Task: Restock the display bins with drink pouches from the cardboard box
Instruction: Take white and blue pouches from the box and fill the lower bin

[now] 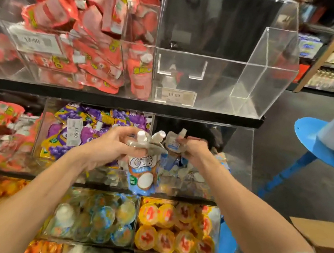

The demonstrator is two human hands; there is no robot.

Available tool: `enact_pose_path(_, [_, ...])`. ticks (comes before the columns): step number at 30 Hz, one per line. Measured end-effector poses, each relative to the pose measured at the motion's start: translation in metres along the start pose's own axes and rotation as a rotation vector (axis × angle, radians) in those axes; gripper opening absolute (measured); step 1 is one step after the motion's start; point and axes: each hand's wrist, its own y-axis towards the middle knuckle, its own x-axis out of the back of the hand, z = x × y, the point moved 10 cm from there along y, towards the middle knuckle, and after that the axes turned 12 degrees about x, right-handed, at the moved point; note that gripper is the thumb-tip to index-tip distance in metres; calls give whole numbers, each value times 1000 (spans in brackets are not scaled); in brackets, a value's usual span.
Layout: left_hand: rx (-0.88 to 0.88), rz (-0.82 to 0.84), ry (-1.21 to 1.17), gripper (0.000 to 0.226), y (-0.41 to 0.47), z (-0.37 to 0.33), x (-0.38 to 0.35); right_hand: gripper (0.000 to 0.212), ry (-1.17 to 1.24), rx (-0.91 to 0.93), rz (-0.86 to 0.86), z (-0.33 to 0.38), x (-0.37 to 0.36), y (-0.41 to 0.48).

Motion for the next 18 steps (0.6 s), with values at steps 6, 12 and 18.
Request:
enact_pose_path(6, [29, -68, -68, 54, 5, 3, 5, 21, -206, -88, 297, -36, -41, 37])
enact_pose_path(12, [50, -110, -122, 46, 7, 8, 6, 20, -158, -73, 108, -48, -45, 66])
enact_pose_path(18, [62, -54, -148, 56, 11, 10, 0, 58, -618, 245, 186, -1, -44, 39])
